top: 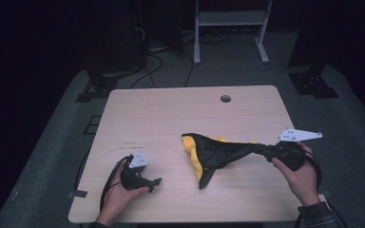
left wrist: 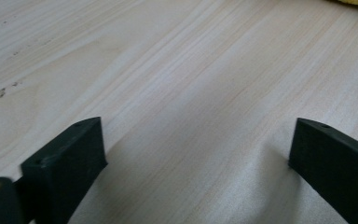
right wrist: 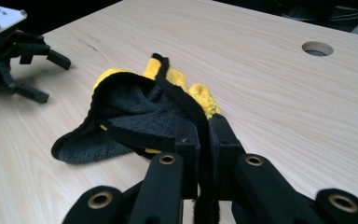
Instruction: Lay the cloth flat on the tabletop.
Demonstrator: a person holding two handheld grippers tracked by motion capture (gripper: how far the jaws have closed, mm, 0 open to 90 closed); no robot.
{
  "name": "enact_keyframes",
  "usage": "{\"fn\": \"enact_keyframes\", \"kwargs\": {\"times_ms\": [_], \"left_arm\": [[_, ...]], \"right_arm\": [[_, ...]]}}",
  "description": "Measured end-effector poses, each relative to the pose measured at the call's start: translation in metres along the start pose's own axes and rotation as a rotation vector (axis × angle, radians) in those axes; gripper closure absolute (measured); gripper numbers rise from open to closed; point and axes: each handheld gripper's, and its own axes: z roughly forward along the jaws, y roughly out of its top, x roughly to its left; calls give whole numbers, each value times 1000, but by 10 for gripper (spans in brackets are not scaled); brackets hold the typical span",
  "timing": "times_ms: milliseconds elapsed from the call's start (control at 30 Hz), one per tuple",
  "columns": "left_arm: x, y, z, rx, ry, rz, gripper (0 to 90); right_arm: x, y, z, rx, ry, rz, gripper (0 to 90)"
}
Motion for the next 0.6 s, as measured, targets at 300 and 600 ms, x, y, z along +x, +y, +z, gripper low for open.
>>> {"fn": "enact_keyframes", "kwargs": {"times_ms": [300, 600], "left_arm": [[2, 18, -8, -93, -76, -54, 126], [4, 65, -2, -177, -100, -105, 149]], "right_arm": [[5, 6, -8, 8, 56, -47, 839], [4, 6, -1, 20, 53, -40, 837]]}}
